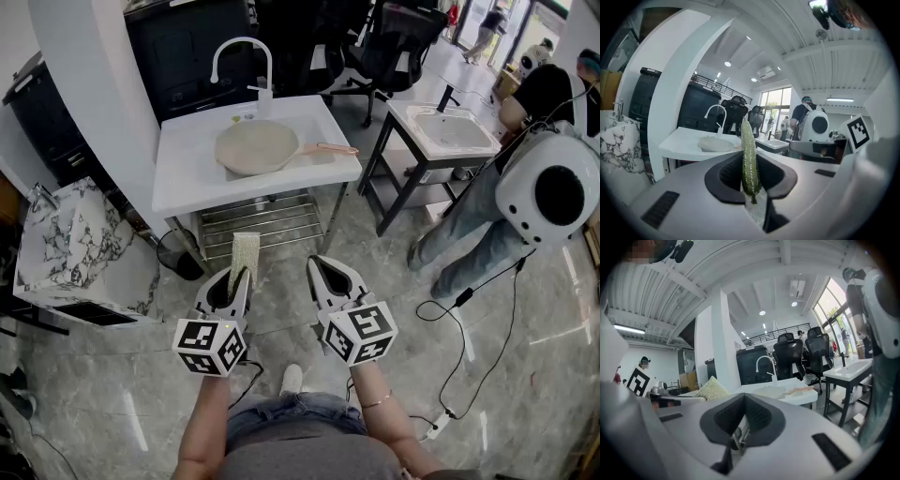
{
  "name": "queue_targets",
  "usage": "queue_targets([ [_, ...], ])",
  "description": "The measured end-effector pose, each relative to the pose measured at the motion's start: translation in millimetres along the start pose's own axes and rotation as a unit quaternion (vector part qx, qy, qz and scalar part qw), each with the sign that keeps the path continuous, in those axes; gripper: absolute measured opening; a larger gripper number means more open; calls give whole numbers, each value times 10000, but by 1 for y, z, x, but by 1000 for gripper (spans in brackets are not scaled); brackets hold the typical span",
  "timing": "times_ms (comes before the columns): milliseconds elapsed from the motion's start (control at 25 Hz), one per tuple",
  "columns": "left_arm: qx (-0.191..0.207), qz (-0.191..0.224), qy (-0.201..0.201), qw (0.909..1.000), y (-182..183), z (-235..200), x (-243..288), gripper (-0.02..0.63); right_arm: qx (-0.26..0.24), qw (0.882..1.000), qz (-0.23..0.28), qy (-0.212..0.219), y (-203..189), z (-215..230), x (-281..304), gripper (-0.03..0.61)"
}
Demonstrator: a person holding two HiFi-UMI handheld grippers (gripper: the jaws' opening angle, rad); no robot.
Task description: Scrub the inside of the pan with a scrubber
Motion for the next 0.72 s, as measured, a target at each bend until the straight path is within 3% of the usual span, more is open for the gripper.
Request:
queue_targets([
  [360,259,-12,104,9996,3,-1,10,66,14,9997,-257,-23,-10,17,7,11],
  [720,298,145,170,9993,29,-25,29,66,143,9997,-190,49,-3,32,21,11],
])
Point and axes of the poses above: the fingertips, and each gripper's own axes: x forward along the fingers, z to its right, y out of its top, the point moved 4 cm from there along -x, backward along the fingers, and after that the axes turned 9 degrees about -y, right-handed, at the moved point
